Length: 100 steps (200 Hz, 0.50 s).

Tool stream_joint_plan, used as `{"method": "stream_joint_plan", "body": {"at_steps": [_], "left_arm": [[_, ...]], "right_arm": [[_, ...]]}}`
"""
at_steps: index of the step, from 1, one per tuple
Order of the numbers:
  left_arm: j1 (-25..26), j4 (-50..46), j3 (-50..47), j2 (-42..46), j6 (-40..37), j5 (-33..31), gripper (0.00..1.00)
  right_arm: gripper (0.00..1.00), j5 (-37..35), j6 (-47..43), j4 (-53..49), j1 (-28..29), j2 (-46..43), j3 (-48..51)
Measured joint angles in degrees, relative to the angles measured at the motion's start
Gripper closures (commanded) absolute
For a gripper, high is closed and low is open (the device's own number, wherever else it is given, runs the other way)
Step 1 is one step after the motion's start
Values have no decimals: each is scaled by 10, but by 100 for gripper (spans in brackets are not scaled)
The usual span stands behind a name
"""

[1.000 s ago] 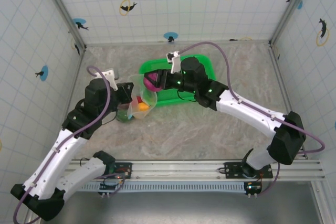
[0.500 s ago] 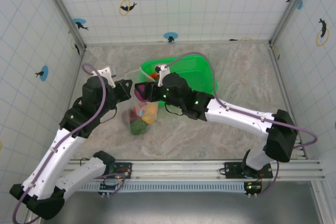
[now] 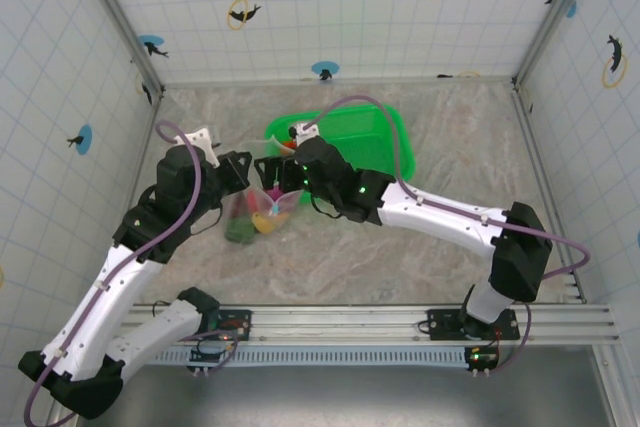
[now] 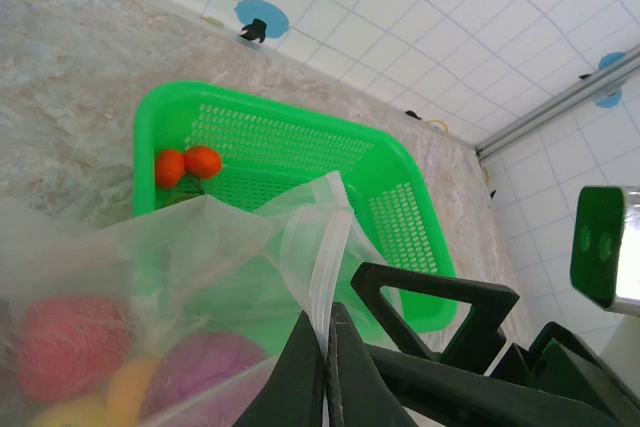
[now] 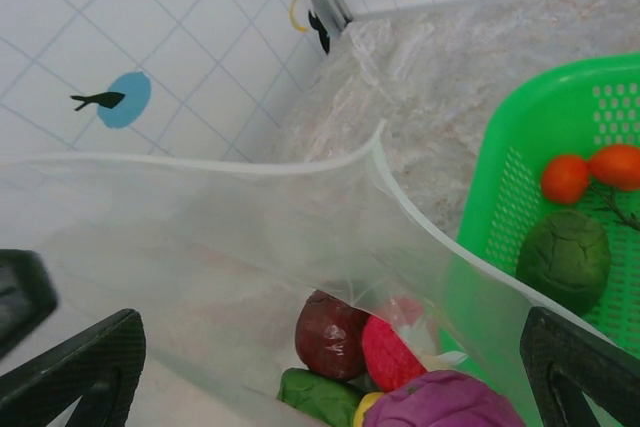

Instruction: Place the food in the zip-top bag and seal the zipper

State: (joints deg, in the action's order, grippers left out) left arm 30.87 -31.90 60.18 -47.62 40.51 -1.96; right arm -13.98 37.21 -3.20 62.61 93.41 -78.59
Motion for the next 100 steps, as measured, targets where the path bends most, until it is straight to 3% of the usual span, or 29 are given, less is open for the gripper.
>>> {"method": "stream_joint_plan", "body": {"at_steps": [48,60,100], "left_arm": [[0,-5,0,3,-11,-14,100],[0,-9,-1,8,-16,-22,100],[0,-20,-2,27,-28,-43,100]], "right_arm": [[0,11,-48,8,-5,-18,5],[4,15,-67,5,-12,-37,11],[11,35,-97,-38,-114,-85,10]]}}
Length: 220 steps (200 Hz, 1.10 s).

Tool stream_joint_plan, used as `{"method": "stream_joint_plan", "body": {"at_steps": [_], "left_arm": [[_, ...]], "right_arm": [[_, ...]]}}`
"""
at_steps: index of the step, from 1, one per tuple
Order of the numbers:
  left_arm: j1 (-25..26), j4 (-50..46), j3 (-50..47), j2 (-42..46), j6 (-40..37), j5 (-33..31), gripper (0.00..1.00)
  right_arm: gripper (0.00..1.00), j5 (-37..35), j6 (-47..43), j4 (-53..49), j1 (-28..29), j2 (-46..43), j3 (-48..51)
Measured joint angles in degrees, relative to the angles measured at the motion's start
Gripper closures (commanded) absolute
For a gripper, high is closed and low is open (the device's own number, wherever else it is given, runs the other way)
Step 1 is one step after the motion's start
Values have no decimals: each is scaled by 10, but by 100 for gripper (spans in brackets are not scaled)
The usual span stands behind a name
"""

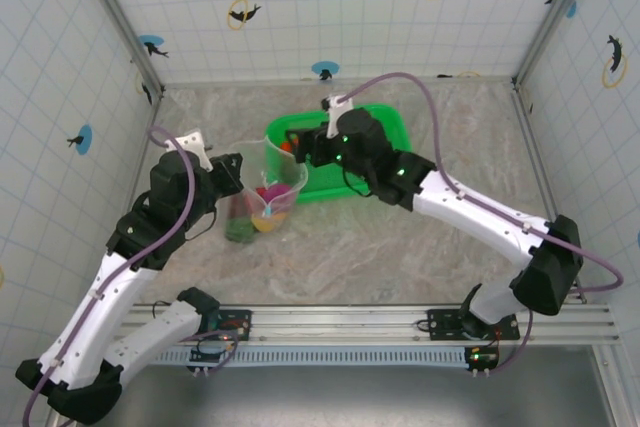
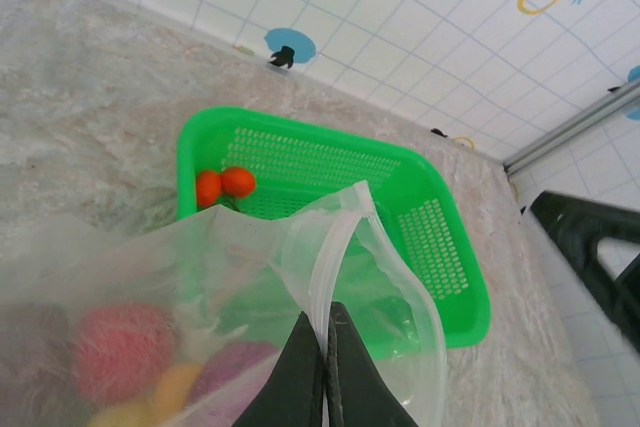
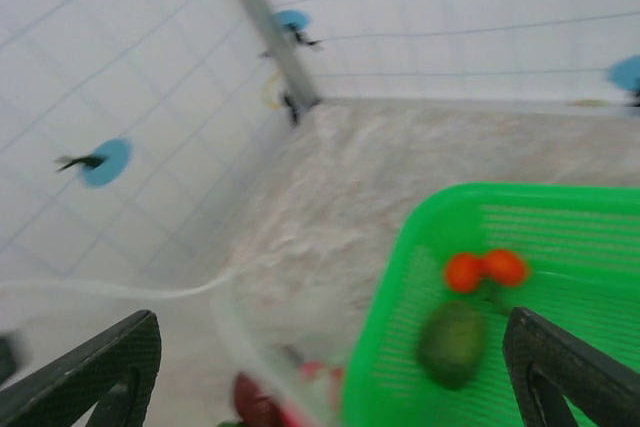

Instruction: Place the food in the zip-top bag and seal the zipper

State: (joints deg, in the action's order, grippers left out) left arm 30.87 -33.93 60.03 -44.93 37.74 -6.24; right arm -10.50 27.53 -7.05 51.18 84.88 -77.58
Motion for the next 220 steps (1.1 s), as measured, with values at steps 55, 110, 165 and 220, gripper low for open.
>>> {"method": "stream_joint_plan", "body": {"at_steps": [55,110,165,220], "left_arm": [[0,-10,0,15,-14,-30,100],[0,-31,1,18,-25,-68,100],[0,-34,17,18,-33,-82,100],[0,-33,27,8,-35,-76,100]], "right_arm": [[23,-20,-38,-87,-111,45,60],[13,9,2,-135,-199,125,106],[11,-58,52,-186,-231,137,106],[10,-178,45,-221,-288,122,130]]}}
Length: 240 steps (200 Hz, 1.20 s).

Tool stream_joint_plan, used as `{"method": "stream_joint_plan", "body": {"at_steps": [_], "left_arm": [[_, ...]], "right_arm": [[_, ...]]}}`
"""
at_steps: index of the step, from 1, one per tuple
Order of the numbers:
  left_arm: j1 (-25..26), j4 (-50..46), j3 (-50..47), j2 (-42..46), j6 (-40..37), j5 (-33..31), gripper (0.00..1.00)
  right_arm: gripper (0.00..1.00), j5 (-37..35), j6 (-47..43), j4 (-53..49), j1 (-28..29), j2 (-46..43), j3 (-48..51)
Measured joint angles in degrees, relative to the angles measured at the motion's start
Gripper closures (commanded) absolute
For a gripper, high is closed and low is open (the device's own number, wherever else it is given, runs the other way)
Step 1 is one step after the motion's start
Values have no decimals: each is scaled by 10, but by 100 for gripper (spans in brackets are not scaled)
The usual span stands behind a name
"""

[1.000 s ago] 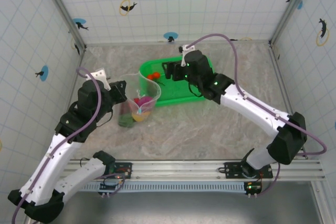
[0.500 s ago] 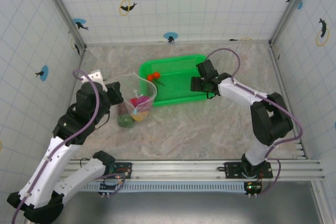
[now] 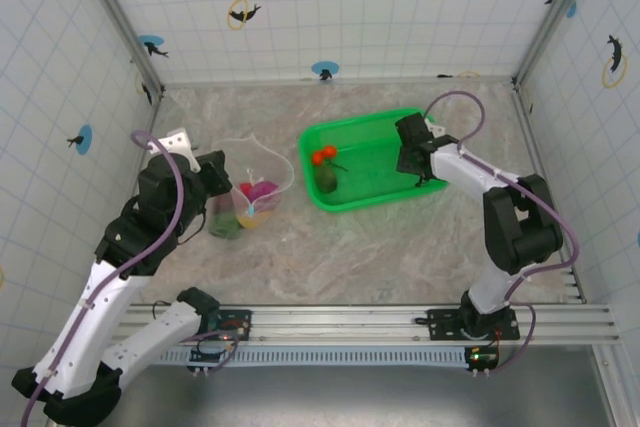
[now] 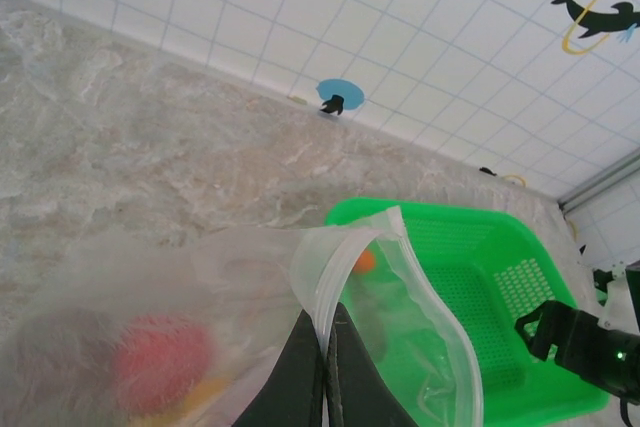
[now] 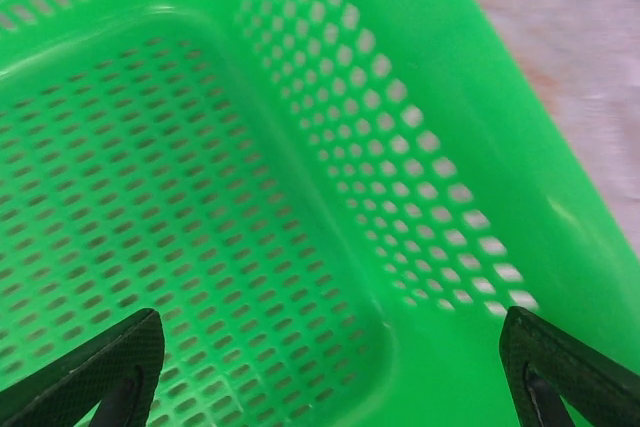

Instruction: Place the food in the zip-top bag and seal the zipper

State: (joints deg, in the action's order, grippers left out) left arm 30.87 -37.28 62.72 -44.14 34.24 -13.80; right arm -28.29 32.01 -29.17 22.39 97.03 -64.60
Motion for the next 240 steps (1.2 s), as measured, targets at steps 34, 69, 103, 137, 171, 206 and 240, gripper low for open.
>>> {"method": "stream_joint_plan", "body": {"at_steps": [34,69,103,137,171,206,240], "left_arm": [[0,2,0,-32,-13,18,100],[-3,30,0,-93,-17,94,100],[-7,81,-18,-128,-9,214,100],[-9,99,-31,-134,3,266,100],[-10,112,-31,-134,8,276,100],[-10,113,-31,-134,17,282,100],[-10,114,-31,-134,18,283,100]], "right_arm": [[12,-1,-24,4,-37,-52,56],[15,176,-90,75,-1,-126,92],[12,343,-118,110,38,-96,54],[10,396,-137,107,70,-11,-12],[12,404,-148,95,76,52,-33],[17,405,-151,91,76,80,-33],[22,407,-149,100,75,82,-33]]}}
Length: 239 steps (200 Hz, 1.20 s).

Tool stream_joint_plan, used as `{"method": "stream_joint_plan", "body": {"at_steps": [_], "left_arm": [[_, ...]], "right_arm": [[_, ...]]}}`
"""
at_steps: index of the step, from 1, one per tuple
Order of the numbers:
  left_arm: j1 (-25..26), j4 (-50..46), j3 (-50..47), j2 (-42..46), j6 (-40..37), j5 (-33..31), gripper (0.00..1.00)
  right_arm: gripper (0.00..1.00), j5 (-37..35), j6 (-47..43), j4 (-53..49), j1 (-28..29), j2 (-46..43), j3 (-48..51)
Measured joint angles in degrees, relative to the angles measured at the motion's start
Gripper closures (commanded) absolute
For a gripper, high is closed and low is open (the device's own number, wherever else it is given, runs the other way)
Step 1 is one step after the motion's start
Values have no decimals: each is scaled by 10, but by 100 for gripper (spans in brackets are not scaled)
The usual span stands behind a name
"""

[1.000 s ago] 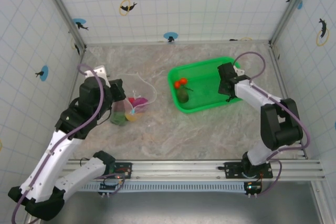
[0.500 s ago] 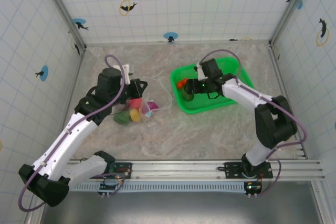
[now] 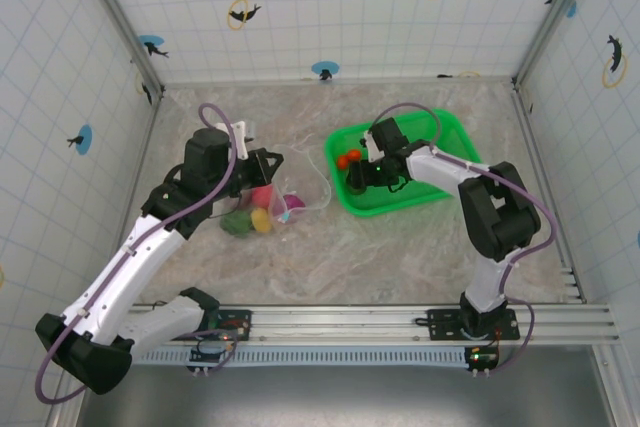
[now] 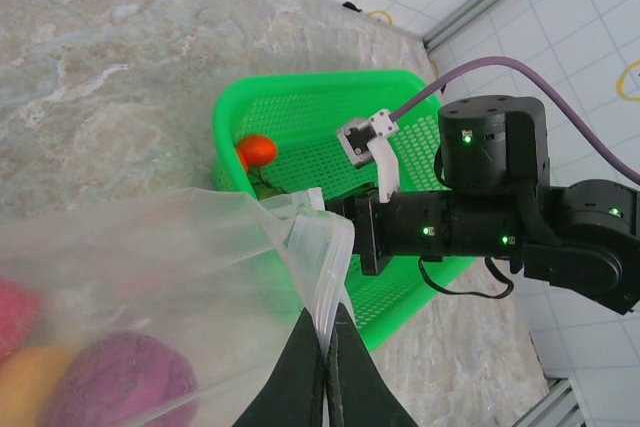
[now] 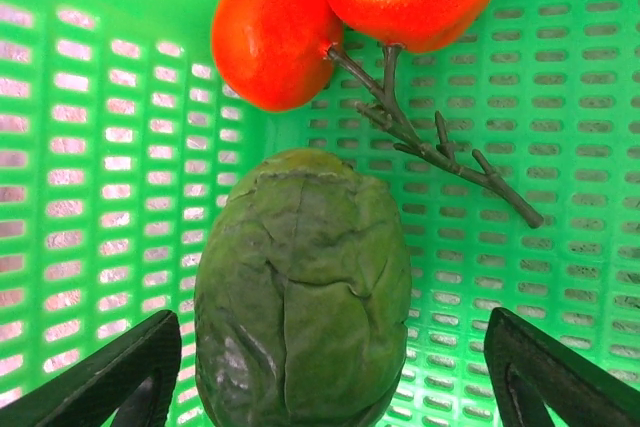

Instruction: Place the food in the zip-top bag and seal the zipper

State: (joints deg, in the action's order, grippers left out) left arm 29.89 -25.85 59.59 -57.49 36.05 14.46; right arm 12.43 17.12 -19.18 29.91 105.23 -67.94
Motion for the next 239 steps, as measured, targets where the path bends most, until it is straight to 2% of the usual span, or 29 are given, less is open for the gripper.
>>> {"method": "stream_joint_plan", "body": {"at_steps": [55,85,125,188,239], "left_arm": [[0,22,-9,0,2,5,100],[0,35,-19,0,4,11,100],[0,38,-21,0,4,12,100],[0,53,-7,-32,17,10,100],[-1,82,-6,-37,46,16,100]], "right_arm": [[32,15,18,20,-2,33,0],[46,15,28,26,-4,38,0],[47,7,37,27,-9,30,2],[47,-38,36,26,-26,-119,15],[48,-27,37,26,-9,-226,13]]}}
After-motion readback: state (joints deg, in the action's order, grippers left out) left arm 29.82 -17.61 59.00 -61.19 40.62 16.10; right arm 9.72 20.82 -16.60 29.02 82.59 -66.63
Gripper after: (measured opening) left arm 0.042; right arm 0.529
